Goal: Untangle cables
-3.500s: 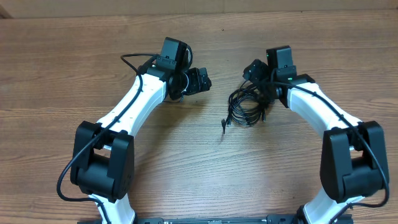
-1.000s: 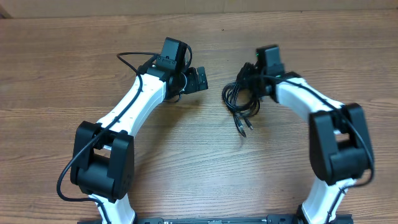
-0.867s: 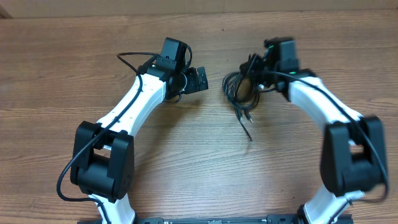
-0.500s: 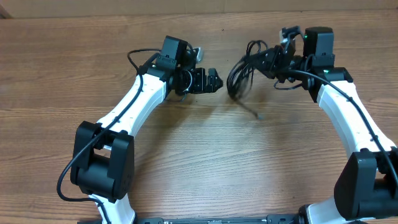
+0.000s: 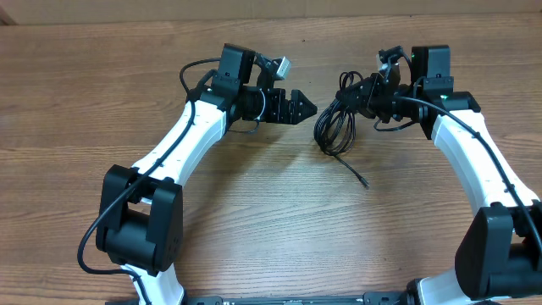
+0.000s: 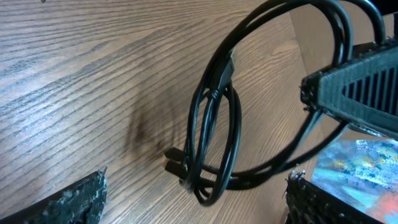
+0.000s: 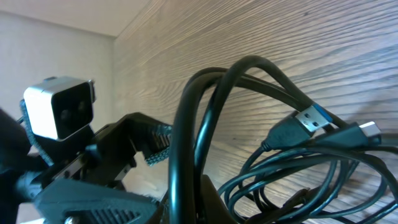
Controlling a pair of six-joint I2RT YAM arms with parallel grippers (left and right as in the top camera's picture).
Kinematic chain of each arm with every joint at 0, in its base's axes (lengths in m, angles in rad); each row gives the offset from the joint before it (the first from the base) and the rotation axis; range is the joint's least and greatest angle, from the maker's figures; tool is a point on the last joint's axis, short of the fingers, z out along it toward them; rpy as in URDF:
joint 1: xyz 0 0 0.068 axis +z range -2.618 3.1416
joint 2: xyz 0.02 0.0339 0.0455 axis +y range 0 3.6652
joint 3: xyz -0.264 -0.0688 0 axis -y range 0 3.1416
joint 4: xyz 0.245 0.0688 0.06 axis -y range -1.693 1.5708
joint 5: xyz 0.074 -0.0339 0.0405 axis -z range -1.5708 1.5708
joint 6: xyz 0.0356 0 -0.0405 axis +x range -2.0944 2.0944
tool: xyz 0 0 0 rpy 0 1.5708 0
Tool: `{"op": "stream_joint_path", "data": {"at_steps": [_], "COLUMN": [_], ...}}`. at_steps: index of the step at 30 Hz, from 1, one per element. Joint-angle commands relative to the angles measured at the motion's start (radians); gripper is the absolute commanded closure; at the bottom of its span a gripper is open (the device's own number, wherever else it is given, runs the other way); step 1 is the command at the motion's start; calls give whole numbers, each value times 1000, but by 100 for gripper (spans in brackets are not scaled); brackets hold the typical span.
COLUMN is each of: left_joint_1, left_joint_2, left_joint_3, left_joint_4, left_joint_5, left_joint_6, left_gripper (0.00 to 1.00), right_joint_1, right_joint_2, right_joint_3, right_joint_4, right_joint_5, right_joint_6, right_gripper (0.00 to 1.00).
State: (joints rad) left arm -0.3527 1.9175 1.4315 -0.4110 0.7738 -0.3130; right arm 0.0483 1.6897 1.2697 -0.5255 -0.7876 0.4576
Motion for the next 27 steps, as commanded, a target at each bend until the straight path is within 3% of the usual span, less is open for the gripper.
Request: {"op": "stream_joint_path", "data": {"at_steps": [1,10,20,27], "left_joint_1": [-12,-43,-96,-126], "left_joint_2": [-14,-13,-7,27], "left_joint_3": [3,3,3,3], "left_joint_4": [5,37,62,53], "left_joint_5": [-16,-101,-171,-225], "left_joint_6": [29,2,-53,-53], "left_gripper": [9,17,16,22], "right_joint_1": [3,3,3,3], "right_joint_2": [-13,-13,-13,-13], "right_joint_3": [15,15,15,15], "right_joint_4": [2,2,3,8], "right_joint_5": [-105,-135,-158,-190], "right_joint_6": [-66,-66,-67,-67], "right_gripper": [96,96,96,96]}}
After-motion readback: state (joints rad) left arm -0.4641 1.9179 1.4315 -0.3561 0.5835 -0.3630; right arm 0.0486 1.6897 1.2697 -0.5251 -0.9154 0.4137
